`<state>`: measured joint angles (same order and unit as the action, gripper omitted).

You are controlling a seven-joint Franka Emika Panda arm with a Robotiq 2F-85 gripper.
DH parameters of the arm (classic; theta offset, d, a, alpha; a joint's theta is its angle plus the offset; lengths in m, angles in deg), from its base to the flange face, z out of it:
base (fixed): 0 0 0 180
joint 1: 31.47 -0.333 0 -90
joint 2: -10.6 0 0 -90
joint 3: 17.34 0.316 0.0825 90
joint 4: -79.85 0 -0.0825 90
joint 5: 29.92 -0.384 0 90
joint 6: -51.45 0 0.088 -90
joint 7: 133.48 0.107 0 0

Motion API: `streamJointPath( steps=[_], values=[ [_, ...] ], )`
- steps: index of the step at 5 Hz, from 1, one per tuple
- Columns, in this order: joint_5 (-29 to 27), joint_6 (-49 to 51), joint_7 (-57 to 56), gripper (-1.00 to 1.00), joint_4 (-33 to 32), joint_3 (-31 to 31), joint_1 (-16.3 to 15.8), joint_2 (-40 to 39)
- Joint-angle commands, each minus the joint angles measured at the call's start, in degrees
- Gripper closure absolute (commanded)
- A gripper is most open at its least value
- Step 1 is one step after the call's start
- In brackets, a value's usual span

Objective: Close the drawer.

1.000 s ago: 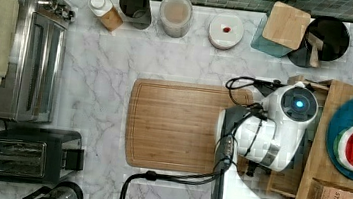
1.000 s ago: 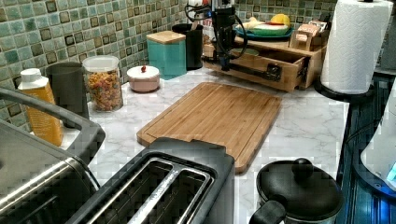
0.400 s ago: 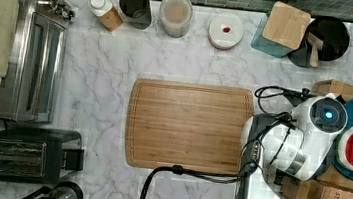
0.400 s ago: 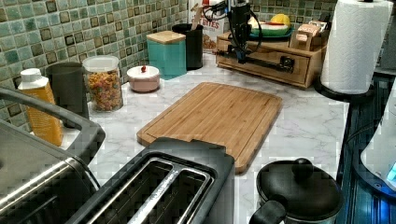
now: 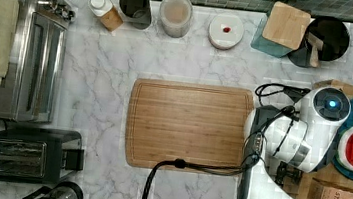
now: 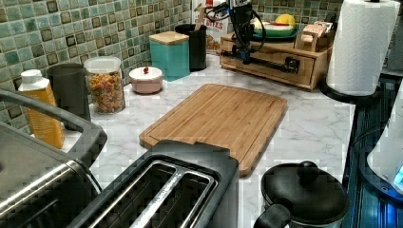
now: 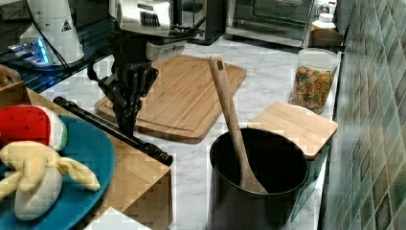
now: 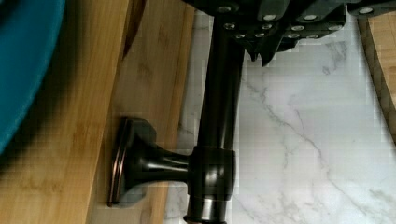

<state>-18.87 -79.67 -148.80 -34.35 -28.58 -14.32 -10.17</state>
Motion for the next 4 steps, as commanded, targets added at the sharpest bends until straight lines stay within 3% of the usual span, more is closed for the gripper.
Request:
streamJointPath(
  steps=[1,2,3,4],
  values=[
    [2.54,2.29,-4.97,1.0,5.75,-8.61,9.09,0.39],
    [2.53,2.28,-4.99,1.0,5.75,-8.64,9.07,0.4],
    [4.58,2.62,-3.66,1.0,5.85,-4.06,13.27,0.84],
    [3.38,2.41,-4.43,1.0,5.78,-6.78,10.77,0.6]
  ],
)
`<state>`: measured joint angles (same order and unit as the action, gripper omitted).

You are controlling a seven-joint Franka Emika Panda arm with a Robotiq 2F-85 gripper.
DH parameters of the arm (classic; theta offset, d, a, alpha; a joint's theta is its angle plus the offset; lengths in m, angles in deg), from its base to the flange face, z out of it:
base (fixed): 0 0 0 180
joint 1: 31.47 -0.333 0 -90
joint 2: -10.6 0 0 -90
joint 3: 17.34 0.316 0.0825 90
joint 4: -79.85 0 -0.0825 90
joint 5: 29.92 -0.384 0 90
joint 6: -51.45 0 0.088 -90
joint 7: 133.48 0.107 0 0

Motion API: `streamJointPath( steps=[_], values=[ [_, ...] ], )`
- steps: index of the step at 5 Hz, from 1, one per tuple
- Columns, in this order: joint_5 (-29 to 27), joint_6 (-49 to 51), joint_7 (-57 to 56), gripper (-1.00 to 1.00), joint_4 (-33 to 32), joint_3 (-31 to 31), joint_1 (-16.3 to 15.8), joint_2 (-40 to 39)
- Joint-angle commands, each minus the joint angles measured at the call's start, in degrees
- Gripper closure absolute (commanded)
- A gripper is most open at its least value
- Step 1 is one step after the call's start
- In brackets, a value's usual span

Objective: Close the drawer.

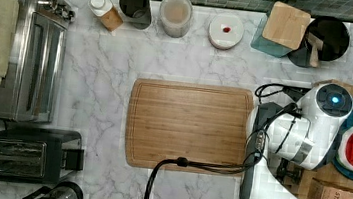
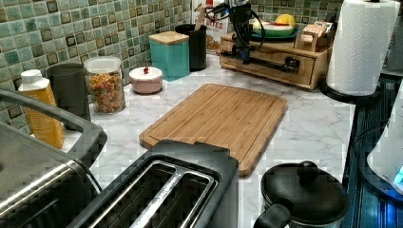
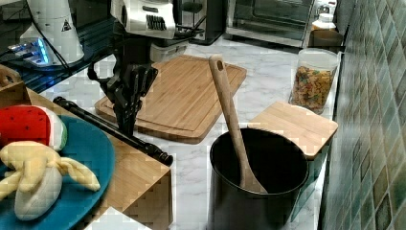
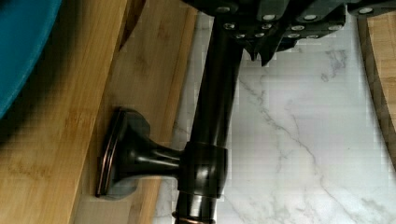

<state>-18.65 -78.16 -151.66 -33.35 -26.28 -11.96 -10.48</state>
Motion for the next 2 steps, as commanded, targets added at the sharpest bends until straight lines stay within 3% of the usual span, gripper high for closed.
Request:
streamJointPath(
  steps=[1,2],
  values=[
    [3.44,0.95,-1.42,1.0,4.79,-8.45,8.98,0.95],
    [3.42,0.95,-1.43,1.0,4.78,-8.49,8.95,0.95]
  ],
)
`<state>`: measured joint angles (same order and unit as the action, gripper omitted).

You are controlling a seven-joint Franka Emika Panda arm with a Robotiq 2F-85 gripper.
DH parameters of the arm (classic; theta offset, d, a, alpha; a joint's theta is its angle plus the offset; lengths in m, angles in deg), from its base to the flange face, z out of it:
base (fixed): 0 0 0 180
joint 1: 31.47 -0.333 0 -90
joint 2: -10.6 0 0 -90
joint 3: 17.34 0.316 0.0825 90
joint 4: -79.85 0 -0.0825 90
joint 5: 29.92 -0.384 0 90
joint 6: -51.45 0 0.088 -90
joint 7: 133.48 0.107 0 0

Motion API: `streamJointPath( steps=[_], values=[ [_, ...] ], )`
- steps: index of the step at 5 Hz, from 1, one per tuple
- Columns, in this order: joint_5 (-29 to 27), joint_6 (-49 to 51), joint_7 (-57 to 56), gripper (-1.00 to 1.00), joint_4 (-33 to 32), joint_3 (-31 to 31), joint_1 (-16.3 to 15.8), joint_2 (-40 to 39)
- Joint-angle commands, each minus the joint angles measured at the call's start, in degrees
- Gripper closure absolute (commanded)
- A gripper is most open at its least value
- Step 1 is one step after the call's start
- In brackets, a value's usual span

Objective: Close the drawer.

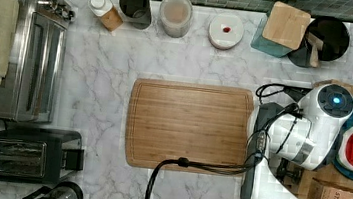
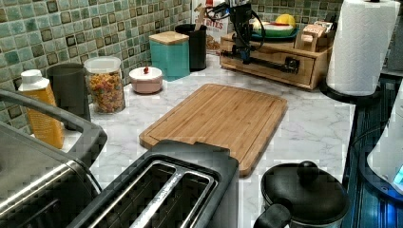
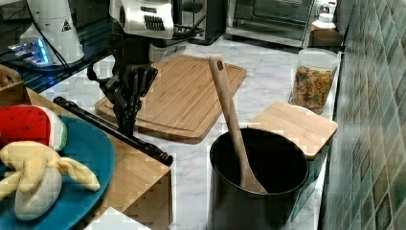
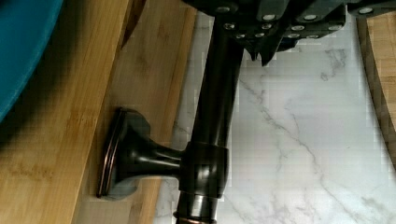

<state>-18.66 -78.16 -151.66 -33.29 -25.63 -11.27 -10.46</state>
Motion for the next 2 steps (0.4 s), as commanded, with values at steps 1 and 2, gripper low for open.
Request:
streamJointPath(
  steps=[1,2],
  values=[
    [3.31,0.93,-1.48,1.0,4.73,-9.4,8.01,0.91],
    [3.3,0.93,-1.5,1.0,4.73,-9.42,8.01,0.92]
  ],
)
